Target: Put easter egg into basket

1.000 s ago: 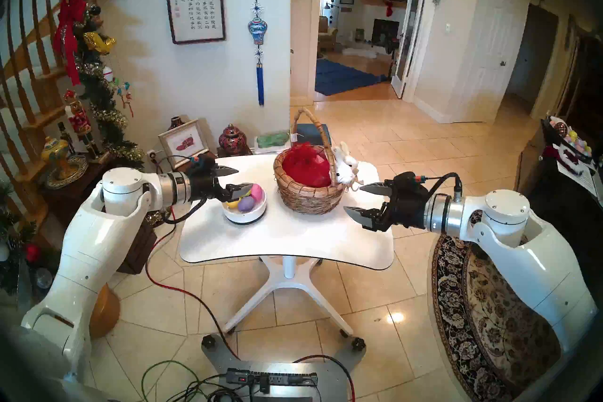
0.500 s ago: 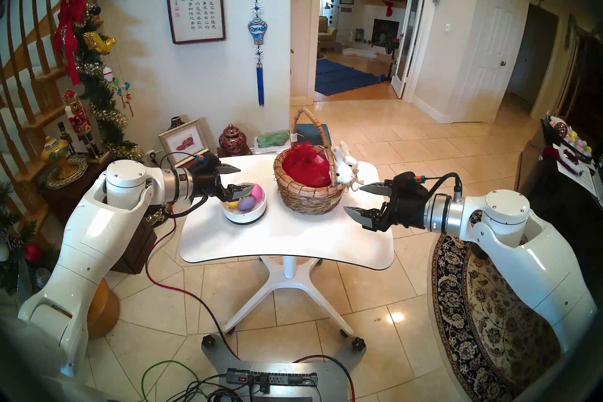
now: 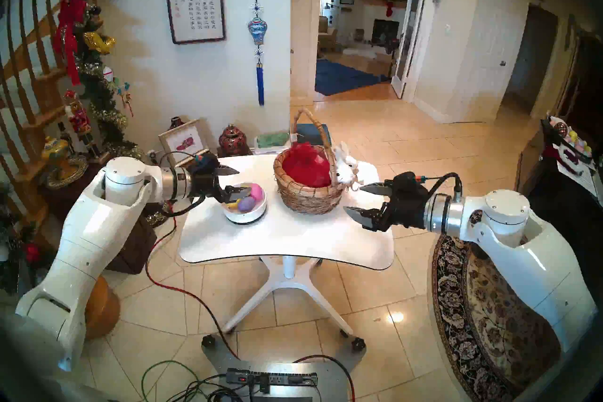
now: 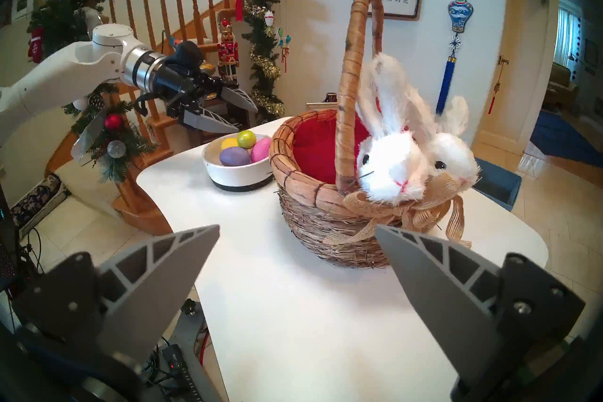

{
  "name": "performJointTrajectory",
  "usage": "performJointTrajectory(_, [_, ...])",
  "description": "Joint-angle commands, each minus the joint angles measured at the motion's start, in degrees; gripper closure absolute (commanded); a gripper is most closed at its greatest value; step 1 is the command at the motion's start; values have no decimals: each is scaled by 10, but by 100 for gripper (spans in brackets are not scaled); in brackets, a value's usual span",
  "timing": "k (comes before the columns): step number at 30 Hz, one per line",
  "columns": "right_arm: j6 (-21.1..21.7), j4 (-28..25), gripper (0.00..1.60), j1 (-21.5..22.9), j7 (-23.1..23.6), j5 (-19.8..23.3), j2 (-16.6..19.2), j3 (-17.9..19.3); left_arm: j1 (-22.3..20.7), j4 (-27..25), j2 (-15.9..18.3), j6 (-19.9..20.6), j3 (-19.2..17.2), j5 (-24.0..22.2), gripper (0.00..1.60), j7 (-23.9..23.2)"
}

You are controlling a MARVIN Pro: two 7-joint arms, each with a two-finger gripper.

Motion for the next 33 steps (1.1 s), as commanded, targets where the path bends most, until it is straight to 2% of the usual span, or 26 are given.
performJointTrajectory(1, [-1,0,0,1,-1,1,1,5,-19,2,0,-5,1,-1,0,-8])
performJointTrajectory(33, [-1,0,0,1,-1,1,1,5,-38,55,-4,-37,22,13,1,-23])
